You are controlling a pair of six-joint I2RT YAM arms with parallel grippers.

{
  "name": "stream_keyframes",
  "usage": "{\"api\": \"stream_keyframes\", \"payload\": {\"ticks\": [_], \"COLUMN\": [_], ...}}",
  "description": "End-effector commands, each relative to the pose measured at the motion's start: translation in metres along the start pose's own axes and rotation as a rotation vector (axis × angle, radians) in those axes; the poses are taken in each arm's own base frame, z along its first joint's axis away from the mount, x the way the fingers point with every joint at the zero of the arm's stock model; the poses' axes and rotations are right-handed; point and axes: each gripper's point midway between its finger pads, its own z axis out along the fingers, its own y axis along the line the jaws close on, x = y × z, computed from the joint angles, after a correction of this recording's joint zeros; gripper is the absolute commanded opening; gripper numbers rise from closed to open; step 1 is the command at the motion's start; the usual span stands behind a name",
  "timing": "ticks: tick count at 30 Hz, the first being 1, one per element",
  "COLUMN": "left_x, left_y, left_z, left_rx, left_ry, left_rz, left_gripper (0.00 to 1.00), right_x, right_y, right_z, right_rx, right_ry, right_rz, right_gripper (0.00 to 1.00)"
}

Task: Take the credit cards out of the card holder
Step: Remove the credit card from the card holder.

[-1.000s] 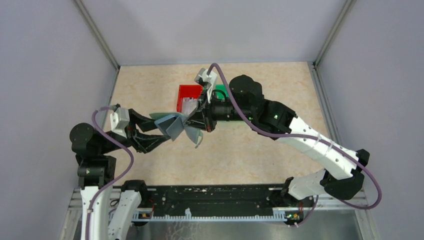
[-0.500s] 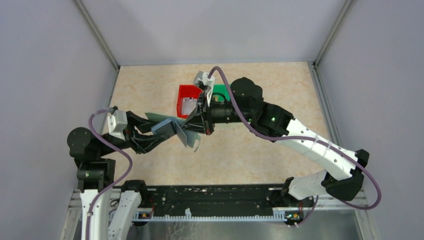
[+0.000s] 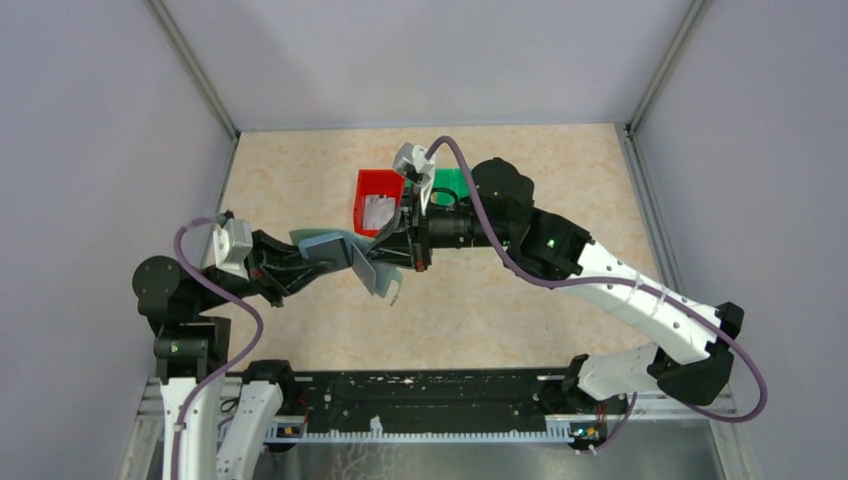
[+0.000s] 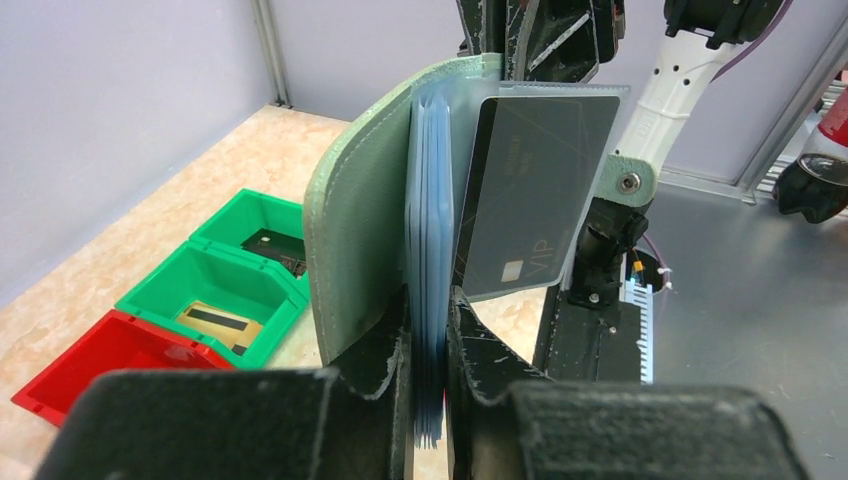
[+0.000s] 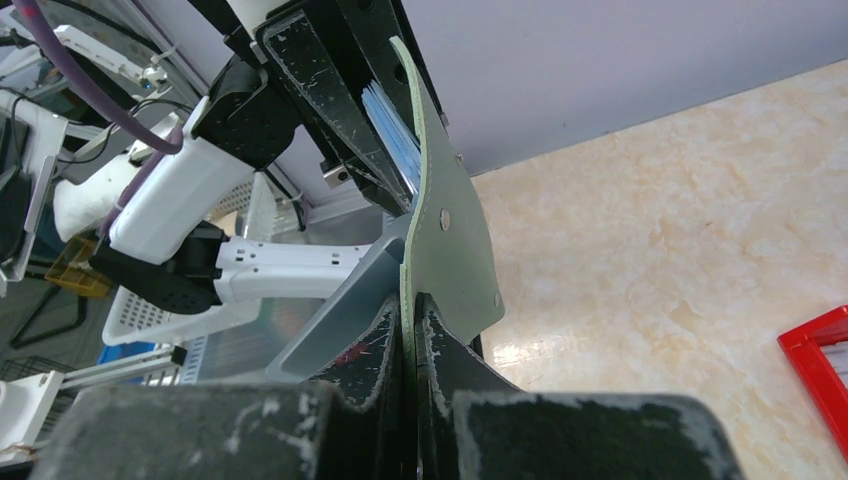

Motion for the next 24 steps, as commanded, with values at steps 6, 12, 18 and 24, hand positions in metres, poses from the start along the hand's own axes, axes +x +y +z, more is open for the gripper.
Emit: {"api": "stream_keyframes", "payload": {"ticks": [6, 12, 18, 24], "left_x": [-0.019, -0.012, -0.005, -0.010], "left_y": [-0.009, 0.004, 0.018, 0.031], "left_z": [0.000, -0.001, -0.003, -0.006], "left_rx": [0.031, -0.021, -0.069, -0.136], "left_ry": [-0.017, 0.011, 0.031, 0.029], "left_rz": [0.038, 0.108, 0.234, 0.351], "left_gripper": [0.00, 0.00, 0.00, 0.00], "right_x": [-0.021, -0.031, -0.043, -0.046], "right_y": [0.013, -0.021, -0.021, -0.017], "right_z": [-0.008, -0.029, -0.032, -0.019], "right_rx": [-0.036, 0.078, 0.087, 0.058], "right_ry": [-0.075, -0.120, -0.139, -0.139], "right_rz": [-0.053, -0.012, -0.039, -0.037], "right_gripper": [0.08, 0.53, 0.67, 0.70]}}
